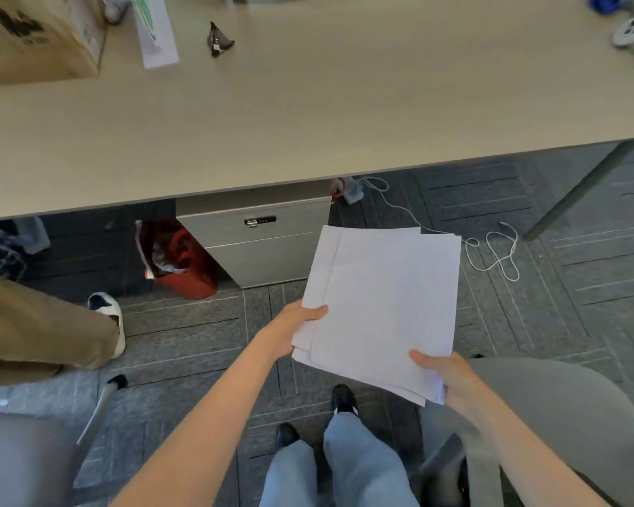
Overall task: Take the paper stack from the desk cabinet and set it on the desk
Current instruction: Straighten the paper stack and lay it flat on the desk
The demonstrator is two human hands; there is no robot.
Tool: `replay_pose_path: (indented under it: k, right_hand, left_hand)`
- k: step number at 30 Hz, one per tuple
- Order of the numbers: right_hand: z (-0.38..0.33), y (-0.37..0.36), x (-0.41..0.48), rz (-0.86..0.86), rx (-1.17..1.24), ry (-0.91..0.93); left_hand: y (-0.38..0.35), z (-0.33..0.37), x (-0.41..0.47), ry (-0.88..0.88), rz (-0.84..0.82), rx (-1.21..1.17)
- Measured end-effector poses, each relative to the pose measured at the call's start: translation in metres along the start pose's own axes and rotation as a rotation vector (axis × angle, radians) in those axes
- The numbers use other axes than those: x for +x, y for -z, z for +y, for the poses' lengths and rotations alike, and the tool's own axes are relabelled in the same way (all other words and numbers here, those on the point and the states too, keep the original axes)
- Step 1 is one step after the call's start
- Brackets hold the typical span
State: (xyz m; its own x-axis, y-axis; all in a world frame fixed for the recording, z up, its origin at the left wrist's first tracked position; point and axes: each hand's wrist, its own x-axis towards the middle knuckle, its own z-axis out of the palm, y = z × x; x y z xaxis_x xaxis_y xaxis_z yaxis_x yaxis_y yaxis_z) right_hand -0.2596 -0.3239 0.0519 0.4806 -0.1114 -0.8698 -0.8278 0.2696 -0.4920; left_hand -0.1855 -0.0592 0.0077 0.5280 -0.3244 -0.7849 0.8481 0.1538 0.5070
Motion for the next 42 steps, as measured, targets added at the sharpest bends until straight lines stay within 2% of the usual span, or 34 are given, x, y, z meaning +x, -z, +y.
replay_pose_path:
  k: [5,12,22,31,37,42]
  right_hand:
    - [-0.004,-0.005,-0.06,-0.033,0.014,0.046]
    - [-0.034,-0.028,-0.095,-0.053,-0.003,0.176]
    - [-0.132,-0.059,-0.09,-0.098,-0.081,0.398]
    - [-0.279,-0.073,0.006,-0.145,-0.145,0.406]
    - [-0.385,-0.072,0.103,-0.127,-0.273,0.292]
    - [-0.437,-0.071,0.156,-0.185,-0.404,0.217]
  left_hand:
    - [-0.011,0.002,-0.053,-0.074,-0.039,0.037]
    - [-0.021,0.044,-0.103,-0.257,0.028,0.09]
    - [-0.032,0.136,-0.095,-0.46,0.075,0.049]
    - [-0.057,0.263,-0.007,-0.501,0.15,0.08]
    - [-0.077,0.336,0.081,-0.42,0.218,0.044]
    - [-0.076,0.364,0.133,-0.303,0.239,0.018]
